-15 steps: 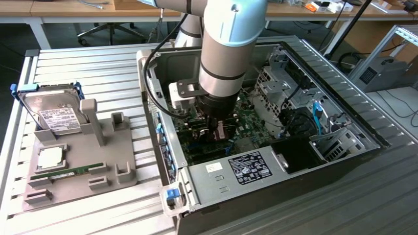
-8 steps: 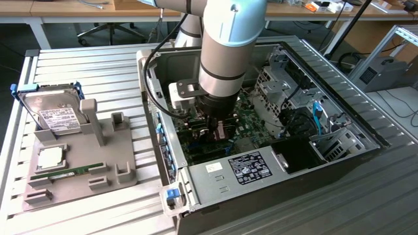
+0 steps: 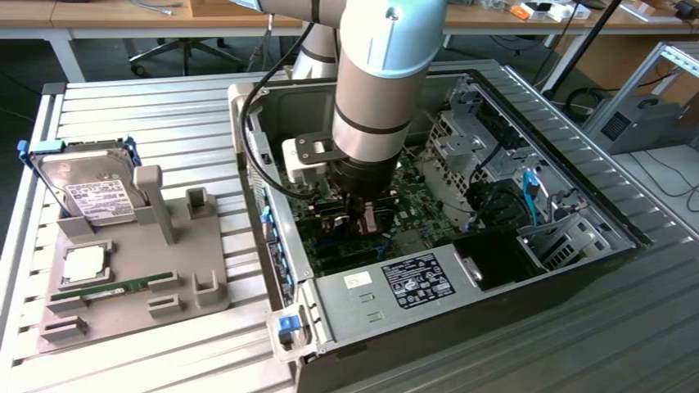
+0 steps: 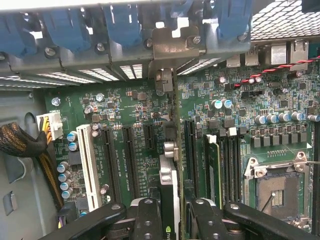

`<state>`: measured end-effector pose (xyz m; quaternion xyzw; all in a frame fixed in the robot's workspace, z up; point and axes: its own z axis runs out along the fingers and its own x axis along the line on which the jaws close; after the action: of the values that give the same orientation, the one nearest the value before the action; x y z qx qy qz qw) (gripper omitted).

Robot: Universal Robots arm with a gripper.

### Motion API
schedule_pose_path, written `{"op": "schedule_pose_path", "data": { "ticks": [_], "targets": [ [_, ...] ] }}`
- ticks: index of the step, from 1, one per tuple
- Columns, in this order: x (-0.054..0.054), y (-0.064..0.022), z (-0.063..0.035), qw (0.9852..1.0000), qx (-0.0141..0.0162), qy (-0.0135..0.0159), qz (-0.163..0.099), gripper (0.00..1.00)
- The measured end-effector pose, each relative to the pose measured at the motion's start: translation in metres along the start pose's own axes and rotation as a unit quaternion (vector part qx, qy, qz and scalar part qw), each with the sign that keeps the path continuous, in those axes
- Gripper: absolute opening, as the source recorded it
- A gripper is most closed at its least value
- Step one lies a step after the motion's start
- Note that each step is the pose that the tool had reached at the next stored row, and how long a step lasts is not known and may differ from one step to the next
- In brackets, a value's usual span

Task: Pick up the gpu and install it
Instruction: 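Insert the gpu into the slot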

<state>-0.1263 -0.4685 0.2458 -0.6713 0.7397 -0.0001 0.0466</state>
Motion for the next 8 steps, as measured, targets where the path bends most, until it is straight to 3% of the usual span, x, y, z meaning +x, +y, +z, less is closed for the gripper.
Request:
{"op": "schedule_pose_path", "data": {
  "ticks": [8],
  "targets": [
    [0.0001, 0.0003, 0.0007, 1.0, 0.0011, -0.0001, -0.001, 0.27]
  ]
}}
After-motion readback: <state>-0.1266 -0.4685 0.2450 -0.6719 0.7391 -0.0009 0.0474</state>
